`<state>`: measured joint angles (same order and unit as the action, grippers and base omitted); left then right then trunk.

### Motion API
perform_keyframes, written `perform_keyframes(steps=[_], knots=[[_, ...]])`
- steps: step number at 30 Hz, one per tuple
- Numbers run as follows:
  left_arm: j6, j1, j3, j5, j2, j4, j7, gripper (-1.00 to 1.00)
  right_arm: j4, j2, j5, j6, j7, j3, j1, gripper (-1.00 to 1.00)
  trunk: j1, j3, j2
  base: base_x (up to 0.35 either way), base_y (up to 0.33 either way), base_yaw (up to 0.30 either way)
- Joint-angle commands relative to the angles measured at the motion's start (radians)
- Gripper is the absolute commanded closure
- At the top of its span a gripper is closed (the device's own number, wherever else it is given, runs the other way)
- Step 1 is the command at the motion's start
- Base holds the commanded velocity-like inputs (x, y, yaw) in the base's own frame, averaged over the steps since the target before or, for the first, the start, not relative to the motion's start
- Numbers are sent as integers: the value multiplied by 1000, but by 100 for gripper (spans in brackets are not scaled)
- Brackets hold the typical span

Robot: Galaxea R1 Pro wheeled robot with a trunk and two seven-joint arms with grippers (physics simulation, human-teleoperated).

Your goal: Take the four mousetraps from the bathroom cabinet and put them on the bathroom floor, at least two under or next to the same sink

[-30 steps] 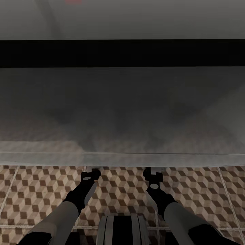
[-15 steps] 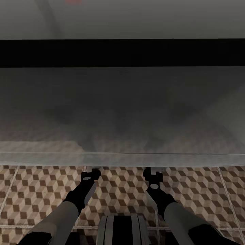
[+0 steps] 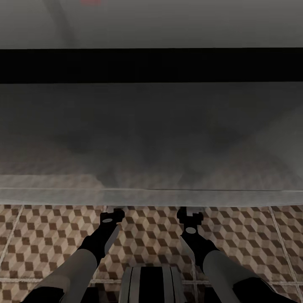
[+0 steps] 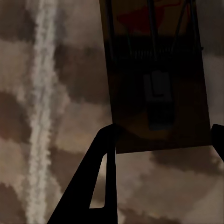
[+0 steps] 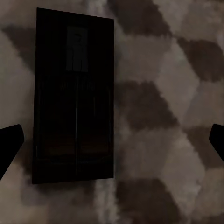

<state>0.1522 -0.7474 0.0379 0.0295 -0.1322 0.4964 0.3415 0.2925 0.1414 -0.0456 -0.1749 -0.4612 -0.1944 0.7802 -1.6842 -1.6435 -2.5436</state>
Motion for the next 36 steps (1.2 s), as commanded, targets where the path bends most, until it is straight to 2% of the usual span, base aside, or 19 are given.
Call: perform_keyframes(steps=[1,18,36], knots=[[6,0,7,19,0,-9,10,100,-1,0,-5,-3,-5,-7,1,-100,0,-1,0,0,0,0],[4,1,9,20,1,-14,9,100,-1,-1,-5,-3,-5,-7,1,-100,0,-1,0,0,0,0],[-5,1,1,24,10,-73,8,100,0,0,-5,-3,-5,-7,1,-100,0,-1,0,0,0,0]])
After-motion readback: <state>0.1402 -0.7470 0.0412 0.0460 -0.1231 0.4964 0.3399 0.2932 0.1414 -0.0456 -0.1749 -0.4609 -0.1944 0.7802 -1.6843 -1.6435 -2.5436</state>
